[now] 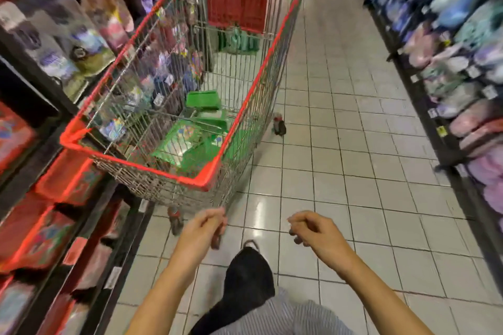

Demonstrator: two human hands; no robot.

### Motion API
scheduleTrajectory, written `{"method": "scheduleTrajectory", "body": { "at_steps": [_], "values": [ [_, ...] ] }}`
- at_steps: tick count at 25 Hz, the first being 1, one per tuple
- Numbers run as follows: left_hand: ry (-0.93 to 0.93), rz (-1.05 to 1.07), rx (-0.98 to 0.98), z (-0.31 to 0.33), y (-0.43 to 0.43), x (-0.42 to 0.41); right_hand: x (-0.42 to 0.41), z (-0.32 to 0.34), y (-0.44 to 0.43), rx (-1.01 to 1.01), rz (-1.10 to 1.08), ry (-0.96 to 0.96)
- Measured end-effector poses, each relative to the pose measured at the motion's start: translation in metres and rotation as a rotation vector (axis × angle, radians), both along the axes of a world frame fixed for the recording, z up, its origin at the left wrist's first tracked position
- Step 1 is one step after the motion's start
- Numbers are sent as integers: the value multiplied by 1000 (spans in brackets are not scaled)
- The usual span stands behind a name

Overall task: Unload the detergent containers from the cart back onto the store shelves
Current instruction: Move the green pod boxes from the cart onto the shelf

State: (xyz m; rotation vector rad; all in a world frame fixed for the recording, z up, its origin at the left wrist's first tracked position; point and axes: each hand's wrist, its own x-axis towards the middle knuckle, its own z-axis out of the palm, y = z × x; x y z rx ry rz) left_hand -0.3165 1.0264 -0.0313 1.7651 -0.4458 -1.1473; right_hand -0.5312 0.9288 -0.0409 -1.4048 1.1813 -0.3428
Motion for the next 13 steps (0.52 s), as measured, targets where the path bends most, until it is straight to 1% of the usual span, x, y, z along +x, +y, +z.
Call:
{"method": "scheduleTrajectory", "body": {
  "at_steps": [4,7,10,13],
  "values": [
    [3,-94,-22,-2,-102,12,1,-6,-71,25,-81,39],
    [11,-166,-66,17,-173,21,9,7,-132,1,-125,38],
    [-1,-222,-150,40,-237,30,24,31,-195,-59,-167,-34],
    [-22,-159,-239,58,-286,39,42,55,-254,-84,-176,-143]
  ]
}}
